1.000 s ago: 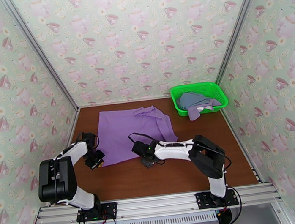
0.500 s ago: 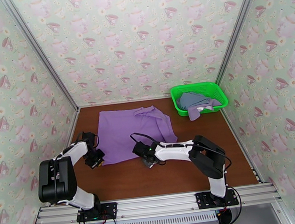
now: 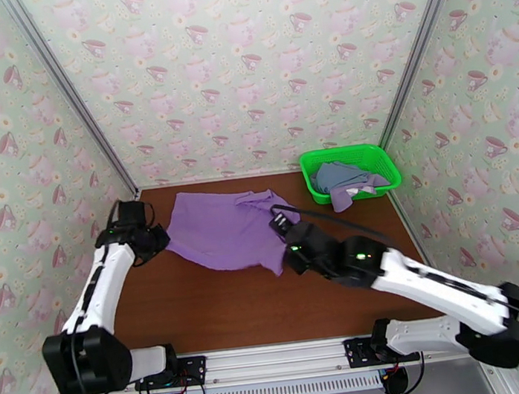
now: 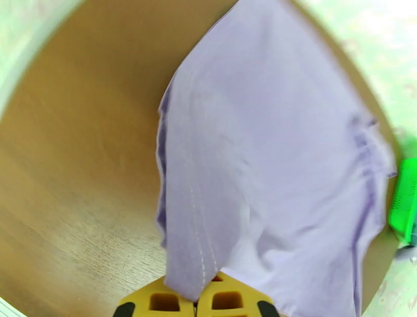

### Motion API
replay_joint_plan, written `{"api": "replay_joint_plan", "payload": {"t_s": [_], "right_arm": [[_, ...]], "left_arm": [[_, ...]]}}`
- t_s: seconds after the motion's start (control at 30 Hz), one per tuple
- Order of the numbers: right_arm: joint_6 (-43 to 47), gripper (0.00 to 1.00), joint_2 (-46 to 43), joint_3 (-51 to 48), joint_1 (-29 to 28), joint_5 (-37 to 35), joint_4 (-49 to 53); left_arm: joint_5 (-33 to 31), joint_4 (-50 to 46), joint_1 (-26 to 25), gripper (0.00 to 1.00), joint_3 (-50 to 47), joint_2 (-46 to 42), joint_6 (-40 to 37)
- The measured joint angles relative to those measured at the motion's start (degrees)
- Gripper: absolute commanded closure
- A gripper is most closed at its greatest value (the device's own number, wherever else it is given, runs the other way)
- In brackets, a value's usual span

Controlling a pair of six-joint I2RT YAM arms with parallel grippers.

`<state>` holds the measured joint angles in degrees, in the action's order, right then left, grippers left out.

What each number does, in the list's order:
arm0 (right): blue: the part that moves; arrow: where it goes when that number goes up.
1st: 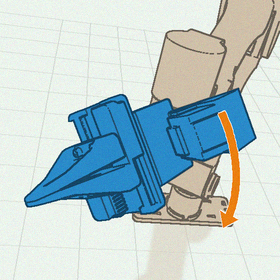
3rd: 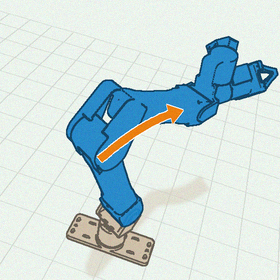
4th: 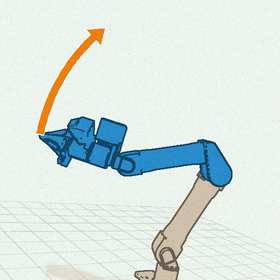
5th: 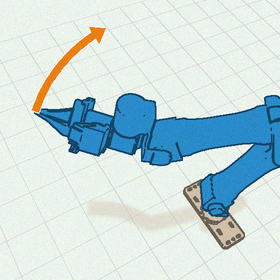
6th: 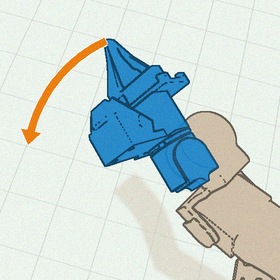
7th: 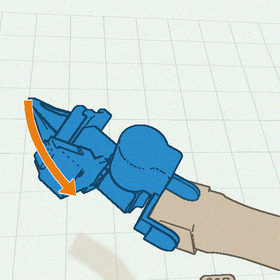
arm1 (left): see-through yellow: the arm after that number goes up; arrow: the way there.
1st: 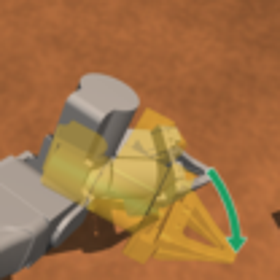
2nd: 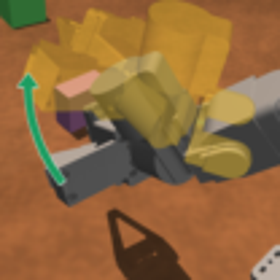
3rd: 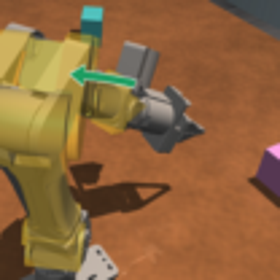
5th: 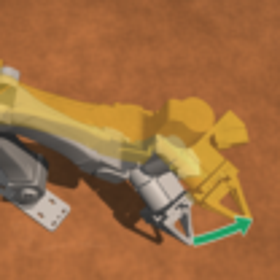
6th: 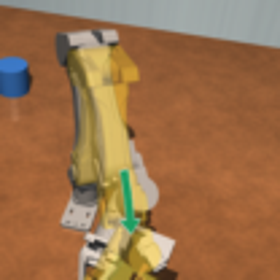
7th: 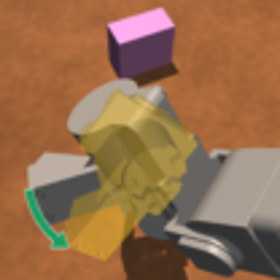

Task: Fold and stack the mixed laundry pile

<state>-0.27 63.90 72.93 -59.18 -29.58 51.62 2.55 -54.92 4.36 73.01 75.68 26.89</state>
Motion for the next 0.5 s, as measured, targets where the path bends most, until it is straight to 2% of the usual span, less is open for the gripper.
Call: {"api": "replay_joint_plan", "payload": {"t_s": [0.2,0.5], "right_arm": [[10.47,1.00,-3.41,14.12,0.04,-8.11,0.87],[22.12,1.00,0.55,44.22,0.04,-12.52,-0.22]], "left_arm": [[0.37,-9.22,0.00,1.00,18.03,-2.49,-2.54],[5.53,-21.70,0.00,1.00,48.94,-4.09,-4.90]]}}
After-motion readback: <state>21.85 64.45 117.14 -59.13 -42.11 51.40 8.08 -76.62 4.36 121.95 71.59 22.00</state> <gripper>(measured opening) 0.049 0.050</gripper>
